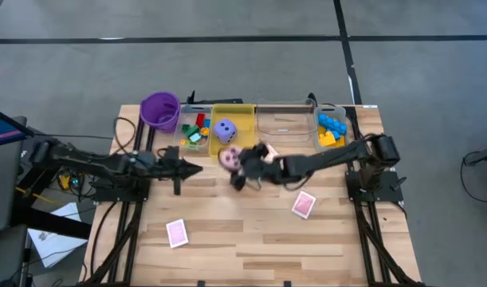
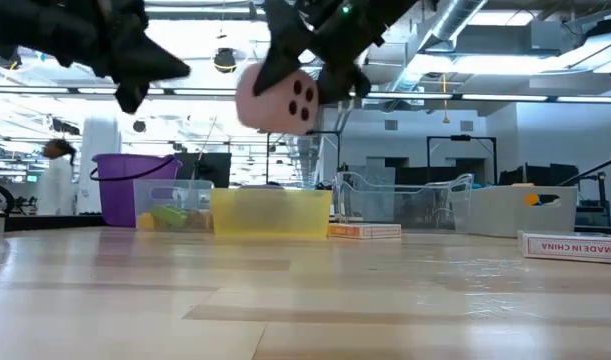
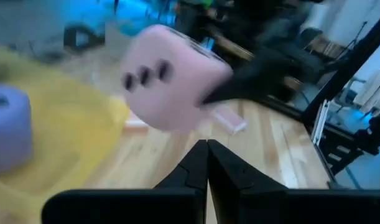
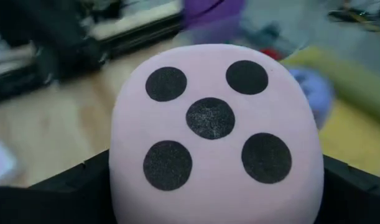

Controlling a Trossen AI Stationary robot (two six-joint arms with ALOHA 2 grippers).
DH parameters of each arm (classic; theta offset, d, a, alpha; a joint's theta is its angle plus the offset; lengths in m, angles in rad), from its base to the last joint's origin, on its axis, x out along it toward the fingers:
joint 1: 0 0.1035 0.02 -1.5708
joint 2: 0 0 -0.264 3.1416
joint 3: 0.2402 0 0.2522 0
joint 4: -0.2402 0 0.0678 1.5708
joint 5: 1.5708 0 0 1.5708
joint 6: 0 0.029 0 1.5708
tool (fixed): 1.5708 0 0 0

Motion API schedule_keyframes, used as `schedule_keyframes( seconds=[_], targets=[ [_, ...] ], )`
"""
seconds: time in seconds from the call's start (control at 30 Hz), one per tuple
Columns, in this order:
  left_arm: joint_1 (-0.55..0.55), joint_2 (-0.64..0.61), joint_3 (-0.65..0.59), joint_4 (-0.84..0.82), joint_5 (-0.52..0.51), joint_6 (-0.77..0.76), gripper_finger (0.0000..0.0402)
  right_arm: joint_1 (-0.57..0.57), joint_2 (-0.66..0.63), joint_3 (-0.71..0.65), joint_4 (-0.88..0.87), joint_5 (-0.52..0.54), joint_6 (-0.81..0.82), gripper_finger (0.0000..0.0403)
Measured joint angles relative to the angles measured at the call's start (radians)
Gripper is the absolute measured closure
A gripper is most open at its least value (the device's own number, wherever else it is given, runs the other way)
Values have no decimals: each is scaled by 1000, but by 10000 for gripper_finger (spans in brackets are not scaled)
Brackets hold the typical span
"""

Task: Pick & Place Toys
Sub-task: Put the large pink dice into the yellow bin

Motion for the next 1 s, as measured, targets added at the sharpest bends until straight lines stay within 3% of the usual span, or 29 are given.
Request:
schedule_keyframes(
  seconds=[0.1, 0.23, 0.33, 0.43, 0.77, 1.0],
  targets=[
    [11, -84, 2, -38, -2, 39, 402, -71, -41, 0, -27, -1, -20, 42],
    [13, -145, 1, -128, -5, 39, 402, -170, -60, -1, -50, -82, -57, 41],
    [13, -147, 0, -176, -5, 39, 402, -233, -54, -2, -46, -177, -59, 37],
    [13, -140, 0, -194, -7, 39, 402, -273, -45, -1, -11, -206, -51, 25],
    [13, -109, 0, -195, -11, 33, 402, -304, 32, -3, 13, -317, -207, 4],
    [13, -86, 0, -192, -22, 15, 402, -298, 112, -2, 38, -333, -236, 4]
  ],
)
